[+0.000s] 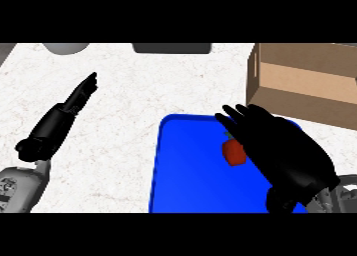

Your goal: Pick the bell pepper from the tray and place it in the cardboard box

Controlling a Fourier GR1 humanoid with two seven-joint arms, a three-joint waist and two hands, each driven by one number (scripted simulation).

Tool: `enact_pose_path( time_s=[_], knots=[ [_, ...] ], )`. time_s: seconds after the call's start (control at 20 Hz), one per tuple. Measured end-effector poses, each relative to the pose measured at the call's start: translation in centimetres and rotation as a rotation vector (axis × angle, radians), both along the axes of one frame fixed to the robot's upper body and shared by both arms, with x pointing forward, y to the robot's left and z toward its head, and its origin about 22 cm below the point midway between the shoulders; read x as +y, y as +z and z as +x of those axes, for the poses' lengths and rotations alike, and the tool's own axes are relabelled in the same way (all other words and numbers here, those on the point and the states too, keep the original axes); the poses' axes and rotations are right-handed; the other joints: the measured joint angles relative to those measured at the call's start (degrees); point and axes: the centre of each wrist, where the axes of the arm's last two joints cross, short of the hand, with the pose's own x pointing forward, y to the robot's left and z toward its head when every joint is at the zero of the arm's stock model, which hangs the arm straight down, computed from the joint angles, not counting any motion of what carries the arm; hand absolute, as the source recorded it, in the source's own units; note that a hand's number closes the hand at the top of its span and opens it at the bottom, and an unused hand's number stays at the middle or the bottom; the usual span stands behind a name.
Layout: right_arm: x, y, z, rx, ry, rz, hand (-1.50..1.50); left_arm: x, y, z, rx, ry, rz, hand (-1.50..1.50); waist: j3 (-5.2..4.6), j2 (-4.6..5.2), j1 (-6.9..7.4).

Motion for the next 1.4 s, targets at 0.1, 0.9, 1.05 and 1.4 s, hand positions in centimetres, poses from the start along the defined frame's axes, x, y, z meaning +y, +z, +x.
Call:
enact_pose_path(
  time_s=[0.1, 0.9, 1.05, 1.4],
  knots=[
    [0.9, -0.4, 0.2, 0.022, -0.002, 0.000, -1.50, -0.2, -0.2, -0.1, 0.002, 0.005, -0.002, 0.00, 0.02, 0.00, -0.18],
    [3.8, -5.3, 1.3, 0.010, -0.075, -0.096, -1.50, 0.3, -0.3, -0.6, -0.007, 0.012, 0.004, 0.00, 0.12, 0.06, -0.58],
    [4.3, -5.7, 1.2, 0.006, -0.077, -0.106, -1.50, 0.6, -0.2, -0.3, -0.006, 0.014, 0.005, 0.00, 0.11, 0.07, -0.67],
    [4.1, -8.0, 3.1, 0.007, -0.124, -0.183, -1.50, 0.2, 0.0, -0.6, -0.006, 0.015, 0.006, 0.00, 0.12, 0.08, -0.53]
  ],
)
